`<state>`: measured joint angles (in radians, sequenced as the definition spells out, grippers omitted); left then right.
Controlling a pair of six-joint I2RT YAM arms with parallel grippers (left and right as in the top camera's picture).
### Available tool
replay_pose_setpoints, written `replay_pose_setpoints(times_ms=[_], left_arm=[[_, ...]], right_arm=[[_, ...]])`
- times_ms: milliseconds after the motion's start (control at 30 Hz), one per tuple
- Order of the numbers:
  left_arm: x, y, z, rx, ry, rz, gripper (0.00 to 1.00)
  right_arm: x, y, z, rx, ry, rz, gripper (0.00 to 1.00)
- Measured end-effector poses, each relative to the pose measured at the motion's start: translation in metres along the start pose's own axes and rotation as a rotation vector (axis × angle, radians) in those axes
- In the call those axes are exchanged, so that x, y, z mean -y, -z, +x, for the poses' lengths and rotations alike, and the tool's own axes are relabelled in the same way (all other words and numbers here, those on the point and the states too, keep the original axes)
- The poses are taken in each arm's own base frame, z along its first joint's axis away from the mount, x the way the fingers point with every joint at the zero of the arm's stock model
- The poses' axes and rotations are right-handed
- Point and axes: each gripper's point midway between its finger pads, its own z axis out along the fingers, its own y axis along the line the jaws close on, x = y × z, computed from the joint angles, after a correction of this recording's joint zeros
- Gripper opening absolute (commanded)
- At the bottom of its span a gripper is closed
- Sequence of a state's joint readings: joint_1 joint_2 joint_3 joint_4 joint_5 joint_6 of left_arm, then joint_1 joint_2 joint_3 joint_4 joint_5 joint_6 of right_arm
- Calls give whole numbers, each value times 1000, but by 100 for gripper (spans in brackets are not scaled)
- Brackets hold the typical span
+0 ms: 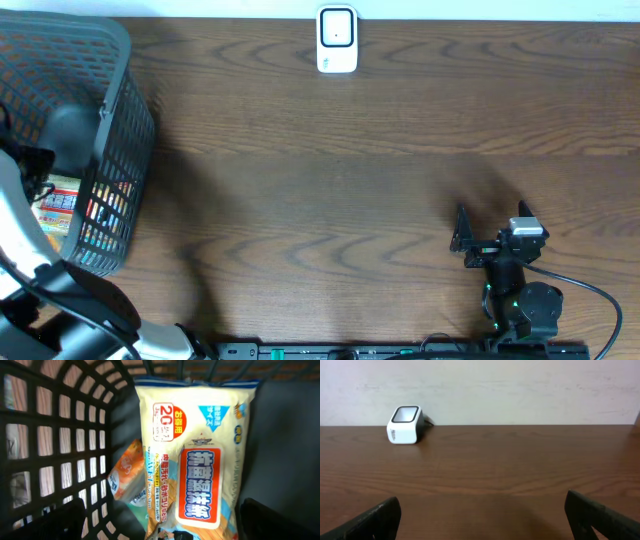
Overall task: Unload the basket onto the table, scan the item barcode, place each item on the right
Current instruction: 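Move the left gripper into the basket toward the wet-wipes pack, then grasp the yellow-and-red wet-wipes pack with the left gripper and lift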
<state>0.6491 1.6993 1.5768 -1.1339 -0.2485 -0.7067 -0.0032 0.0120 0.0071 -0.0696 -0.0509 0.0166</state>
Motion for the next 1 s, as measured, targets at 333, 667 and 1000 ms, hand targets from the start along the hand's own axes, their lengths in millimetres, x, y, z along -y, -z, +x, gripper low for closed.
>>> replay_pose_setpoints(times_ms=[333,667,1000], left_arm=[[-1,-20,-5,-59,-45,44,98],[-11,-59,18,-159,-84,75,98],[15,-74,33,-208,-178,251,98]], right_arm=[[0,0,0,0,0,0,99],[0,0,0,0,0,0,99],[0,0,0,0,0,0,99]])
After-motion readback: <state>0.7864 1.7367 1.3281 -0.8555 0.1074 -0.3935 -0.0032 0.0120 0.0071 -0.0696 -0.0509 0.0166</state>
